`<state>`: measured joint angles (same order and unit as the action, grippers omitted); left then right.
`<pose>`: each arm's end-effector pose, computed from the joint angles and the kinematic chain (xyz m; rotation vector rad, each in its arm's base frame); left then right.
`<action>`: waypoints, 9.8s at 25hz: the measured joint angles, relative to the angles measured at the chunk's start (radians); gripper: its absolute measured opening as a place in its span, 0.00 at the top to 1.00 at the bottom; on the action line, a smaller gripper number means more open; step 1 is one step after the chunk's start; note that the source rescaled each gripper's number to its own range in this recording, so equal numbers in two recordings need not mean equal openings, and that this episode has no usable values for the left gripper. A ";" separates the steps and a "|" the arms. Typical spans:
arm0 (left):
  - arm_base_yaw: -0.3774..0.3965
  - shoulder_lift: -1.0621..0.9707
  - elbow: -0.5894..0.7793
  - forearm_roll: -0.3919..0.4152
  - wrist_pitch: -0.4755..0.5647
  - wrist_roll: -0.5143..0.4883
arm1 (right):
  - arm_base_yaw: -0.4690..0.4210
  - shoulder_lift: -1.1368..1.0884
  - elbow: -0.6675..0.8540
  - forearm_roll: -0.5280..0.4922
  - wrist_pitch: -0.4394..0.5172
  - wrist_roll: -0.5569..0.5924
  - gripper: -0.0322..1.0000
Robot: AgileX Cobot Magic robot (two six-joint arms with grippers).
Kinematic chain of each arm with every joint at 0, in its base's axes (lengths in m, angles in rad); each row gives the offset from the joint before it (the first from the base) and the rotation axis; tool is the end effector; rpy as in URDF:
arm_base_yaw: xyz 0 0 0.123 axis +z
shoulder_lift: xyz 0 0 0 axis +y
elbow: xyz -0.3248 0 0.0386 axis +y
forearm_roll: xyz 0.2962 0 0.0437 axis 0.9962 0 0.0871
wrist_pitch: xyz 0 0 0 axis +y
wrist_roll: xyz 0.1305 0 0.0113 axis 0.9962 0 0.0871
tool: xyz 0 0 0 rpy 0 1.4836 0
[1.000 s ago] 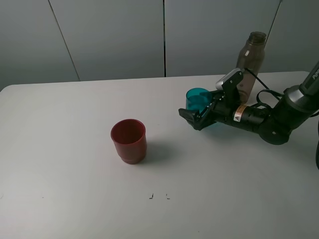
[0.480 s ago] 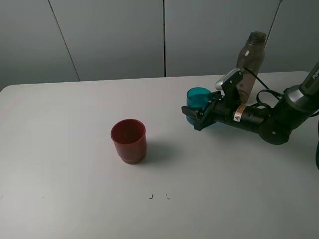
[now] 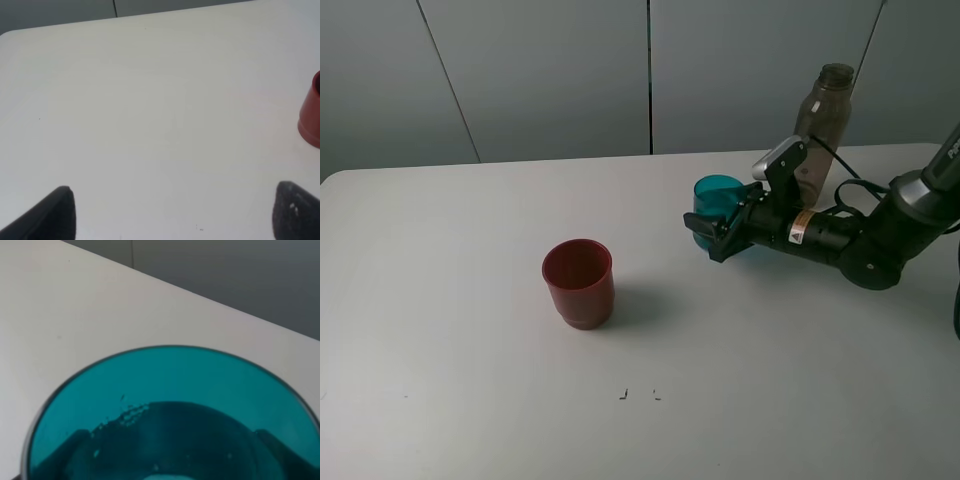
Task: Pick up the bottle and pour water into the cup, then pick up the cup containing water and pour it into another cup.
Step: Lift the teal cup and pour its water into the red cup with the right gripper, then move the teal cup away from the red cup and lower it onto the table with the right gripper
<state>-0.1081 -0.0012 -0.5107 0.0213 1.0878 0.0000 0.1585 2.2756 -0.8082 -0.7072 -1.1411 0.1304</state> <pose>0.0277 -0.0005 0.2828 0.1098 2.0566 -0.0413 0.3957 0.1416 0.0188 -0.7531 1.7354 0.5684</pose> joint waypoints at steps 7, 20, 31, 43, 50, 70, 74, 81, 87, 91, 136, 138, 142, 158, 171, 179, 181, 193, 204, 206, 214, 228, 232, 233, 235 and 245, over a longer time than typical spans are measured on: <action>0.000 0.000 0.000 0.000 0.000 0.000 | 0.000 -0.131 0.000 -0.011 0.065 0.018 0.92; 0.000 0.000 0.000 0.000 0.000 0.000 | 0.095 -0.177 -0.116 -0.013 0.183 0.055 0.92; 0.000 0.000 0.000 0.000 0.000 0.000 | 0.198 -0.165 -0.260 -0.031 0.262 0.070 0.92; 0.000 0.000 0.000 0.000 0.000 0.000 | 0.225 -0.079 -0.321 -0.149 0.267 0.071 0.92; 0.000 0.000 0.000 0.000 0.000 0.000 | 0.225 -0.079 -0.323 -0.193 0.219 0.012 0.92; 0.000 0.000 0.000 0.000 0.000 0.000 | 0.278 -0.079 -0.323 -0.257 0.190 -0.021 0.92; 0.000 0.000 0.000 0.000 0.000 0.000 | 0.278 -0.079 -0.323 -0.257 0.190 -0.072 0.92; 0.000 0.000 0.000 0.000 0.000 0.000 | 0.281 -0.079 -0.323 -0.257 0.190 -0.160 0.92; 0.000 0.000 0.000 0.000 0.000 0.000 | 0.299 -0.079 -0.323 -0.257 0.192 -0.237 0.92; 0.000 0.000 0.000 0.000 0.000 0.000 | 0.299 -0.079 -0.323 -0.257 0.194 -0.289 0.92; 0.000 0.000 0.000 0.000 0.000 0.007 | 0.348 -0.079 -0.324 -0.173 0.227 -1.033 0.92; 0.000 0.000 0.000 0.000 0.000 0.007 | 0.348 -0.079 -0.324 -0.173 0.227 -1.051 0.92; 0.000 0.000 0.000 0.000 0.000 0.007 | 0.348 -0.079 -0.324 -0.173 0.223 -1.076 0.92; 0.000 0.000 0.000 0.000 0.000 0.007 | 0.348 -0.079 -0.314 -0.200 0.193 -1.148 0.92; 0.000 0.000 0.000 0.000 0.000 0.007 | 0.348 -0.079 -0.314 -0.248 0.190 -1.241 0.92; 0.000 0.000 0.000 0.000 0.000 0.007 | 0.357 -0.079 -0.314 -0.279 0.189 -1.254 0.92; 0.000 0.000 0.000 0.000 0.000 0.007 | 0.357 -0.079 -0.314 -0.279 0.189 -1.282 0.92; 0.000 0.000 0.000 0.000 0.000 0.007 | 0.358 -0.079 -0.314 -0.279 0.186 -1.465 0.92; 0.000 0.000 0.000 0.000 0.000 0.007 | 0.358 -0.079 -0.314 -0.279 0.186 -1.521 0.92; 0.000 0.000 0.000 0.000 0.000 0.007 | 0.358 -0.079 -0.314 -0.279 0.186 -1.501 0.92; 0.000 0.000 0.000 0.000 0.000 0.007 | 0.359 -0.091 -0.314 -0.281 0.186 -1.025 0.92; 0.000 0.000 0.000 0.000 0.000 0.000 | 0.276 -0.198 -0.314 -0.164 0.209 0.034 0.92; 0.000 0.000 0.000 0.000 0.000 0.000 | 0.242 -0.198 -0.306 -0.091 0.211 0.189 0.92; 0.000 0.000 0.000 0.000 0.000 0.000 | 0.235 -0.198 -0.297 -0.058 0.216 0.207 0.92; 0.000 0.000 0.000 0.000 0.000 0.000 | 0.228 -0.198 -0.270 0.035 0.255 0.226 0.92; 0.000 0.000 0.000 0.000 0.000 0.000 | 0.220 -0.090 -0.224 0.290 0.340 0.080 0.92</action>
<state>-0.1081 -0.0012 -0.5107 0.0213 1.0878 0.0000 0.3782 2.1859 -1.0322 -0.4168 -0.8012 0.2108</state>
